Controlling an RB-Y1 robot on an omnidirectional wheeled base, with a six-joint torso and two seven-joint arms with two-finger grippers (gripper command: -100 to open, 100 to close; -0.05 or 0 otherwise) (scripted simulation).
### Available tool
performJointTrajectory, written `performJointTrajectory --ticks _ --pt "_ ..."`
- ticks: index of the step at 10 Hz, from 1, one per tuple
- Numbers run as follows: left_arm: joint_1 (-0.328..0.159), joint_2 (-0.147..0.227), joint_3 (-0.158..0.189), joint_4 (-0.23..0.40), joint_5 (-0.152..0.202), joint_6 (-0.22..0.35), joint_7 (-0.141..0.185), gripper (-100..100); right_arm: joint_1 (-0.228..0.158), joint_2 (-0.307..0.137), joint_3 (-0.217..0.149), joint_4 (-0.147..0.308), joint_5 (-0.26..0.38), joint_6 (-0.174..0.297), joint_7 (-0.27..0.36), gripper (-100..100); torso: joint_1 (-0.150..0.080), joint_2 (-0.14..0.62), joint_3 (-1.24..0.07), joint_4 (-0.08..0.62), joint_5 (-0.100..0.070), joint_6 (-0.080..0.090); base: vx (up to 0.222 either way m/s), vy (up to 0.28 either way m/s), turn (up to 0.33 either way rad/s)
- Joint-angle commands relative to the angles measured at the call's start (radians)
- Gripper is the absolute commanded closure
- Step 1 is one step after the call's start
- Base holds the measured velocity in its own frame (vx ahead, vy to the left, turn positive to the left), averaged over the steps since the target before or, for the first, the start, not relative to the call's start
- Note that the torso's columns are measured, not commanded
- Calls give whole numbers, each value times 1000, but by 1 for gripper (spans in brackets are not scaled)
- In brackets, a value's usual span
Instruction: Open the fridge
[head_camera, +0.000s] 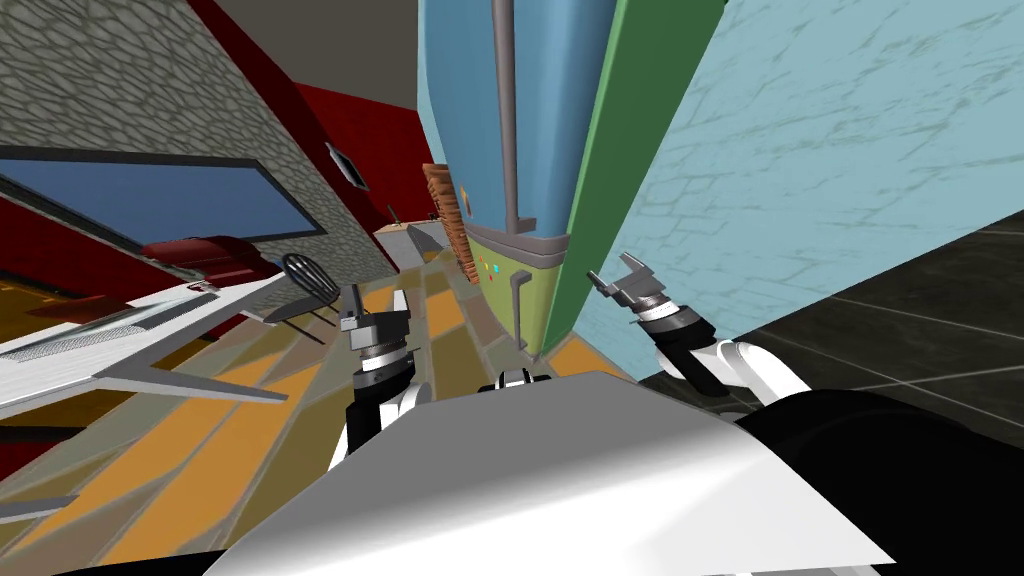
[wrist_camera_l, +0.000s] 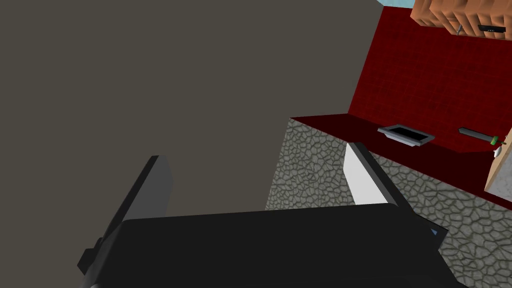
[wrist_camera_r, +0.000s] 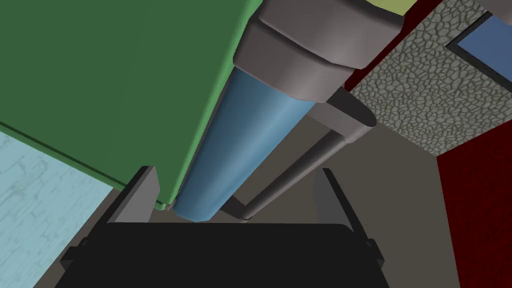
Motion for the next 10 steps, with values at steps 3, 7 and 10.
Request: performJointTrajectory --ticks 3,7,10 --pt "0 0 0 0 0 0 0 0 9 -86 -83 -1 123 18 84 -100 -3 4 2 1 -1 0 90 153 -130" --pt "0 0 0 0 0 0 0 0 17 -182 -165 -10 246 36 164 -100 -2 0 0 0 -1 0 149 222 -132" --pt "0 0 0 0 0 0 0 0 22 -244 -216 -33 322 47 213 -100 -3 5 3 1 -1 0 95 188 -105"
